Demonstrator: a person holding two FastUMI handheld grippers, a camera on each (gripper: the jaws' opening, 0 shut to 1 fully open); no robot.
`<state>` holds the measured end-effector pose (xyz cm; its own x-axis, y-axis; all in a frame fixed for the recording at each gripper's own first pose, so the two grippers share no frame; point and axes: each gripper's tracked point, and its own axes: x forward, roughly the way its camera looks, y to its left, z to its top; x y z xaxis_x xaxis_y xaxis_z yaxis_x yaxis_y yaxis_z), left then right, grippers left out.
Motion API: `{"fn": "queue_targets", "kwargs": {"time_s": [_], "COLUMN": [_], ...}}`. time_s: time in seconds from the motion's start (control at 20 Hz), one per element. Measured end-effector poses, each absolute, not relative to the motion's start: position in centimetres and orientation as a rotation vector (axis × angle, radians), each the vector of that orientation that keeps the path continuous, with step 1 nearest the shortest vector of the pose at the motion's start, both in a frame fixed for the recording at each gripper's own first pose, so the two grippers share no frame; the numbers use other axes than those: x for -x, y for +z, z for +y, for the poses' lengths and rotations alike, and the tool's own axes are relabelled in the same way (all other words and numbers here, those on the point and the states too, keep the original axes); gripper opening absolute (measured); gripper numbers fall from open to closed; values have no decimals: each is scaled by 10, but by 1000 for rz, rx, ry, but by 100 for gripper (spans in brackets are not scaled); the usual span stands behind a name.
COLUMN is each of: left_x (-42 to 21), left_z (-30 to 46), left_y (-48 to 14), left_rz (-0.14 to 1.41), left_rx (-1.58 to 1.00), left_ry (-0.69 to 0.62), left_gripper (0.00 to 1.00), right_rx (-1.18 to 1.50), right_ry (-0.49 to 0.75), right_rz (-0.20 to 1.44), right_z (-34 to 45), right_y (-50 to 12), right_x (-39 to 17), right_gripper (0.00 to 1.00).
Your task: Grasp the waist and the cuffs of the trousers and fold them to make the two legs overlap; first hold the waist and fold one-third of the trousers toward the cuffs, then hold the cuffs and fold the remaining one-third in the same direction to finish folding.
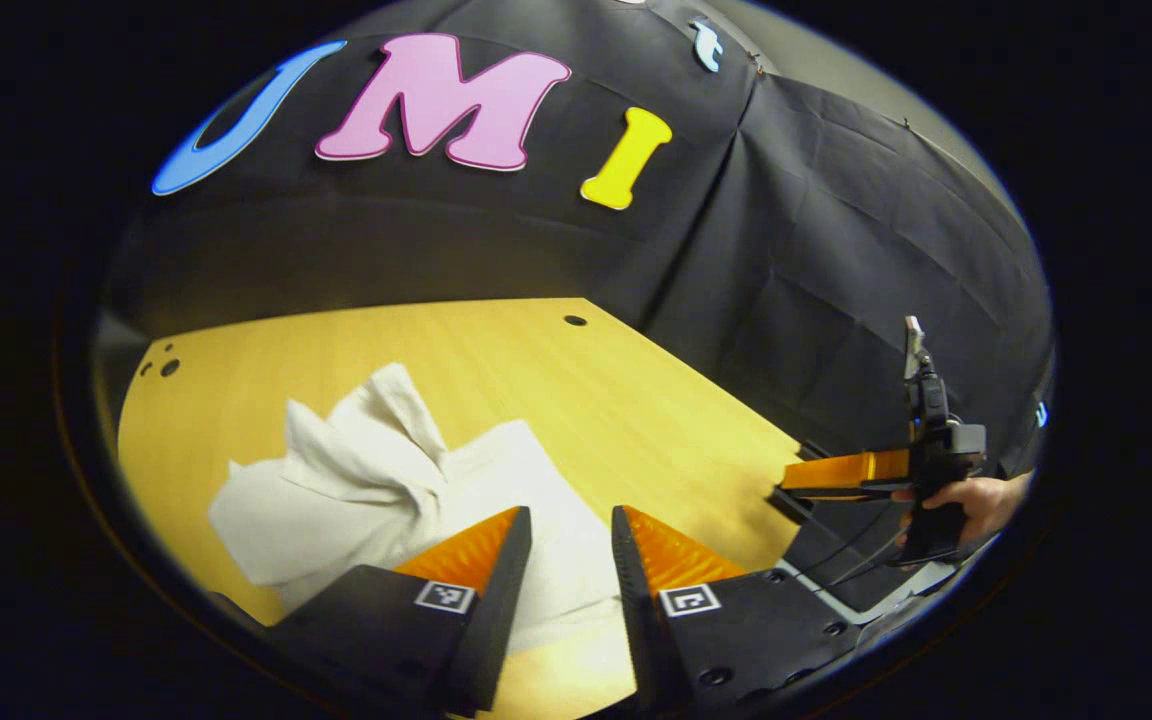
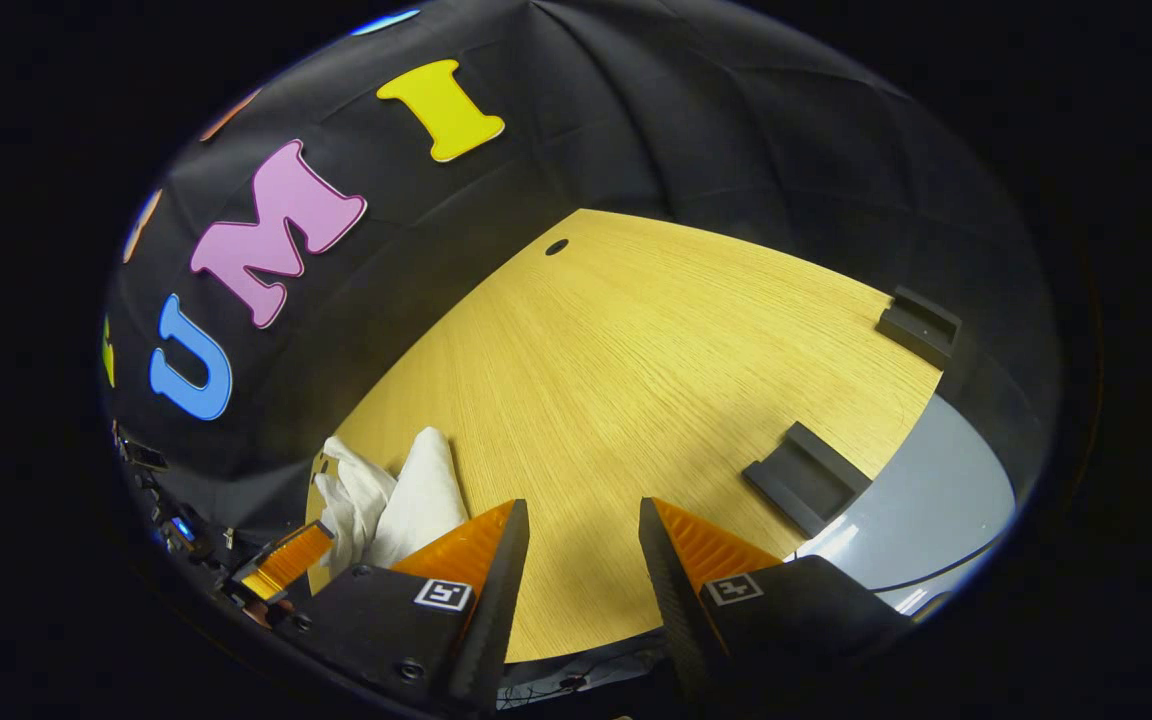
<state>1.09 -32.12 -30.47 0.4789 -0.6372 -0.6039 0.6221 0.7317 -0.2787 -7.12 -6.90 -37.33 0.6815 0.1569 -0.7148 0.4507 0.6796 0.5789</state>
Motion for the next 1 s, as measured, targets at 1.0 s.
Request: {"fn": "queue_targets", "kwargs": {"time_s": [1.0], "left_x": [-15], "left_z": [-163], "left_y": [-189], "left_rz": [603], "left_rx": [476], "left_ry": [-354], "left_gripper": [93], "right_rx": [-681], "right_ry": [298], "right_rz": [552], "right_z": [79], "right_y": [-197], "right_x": [18], "right_gripper": [96]}}
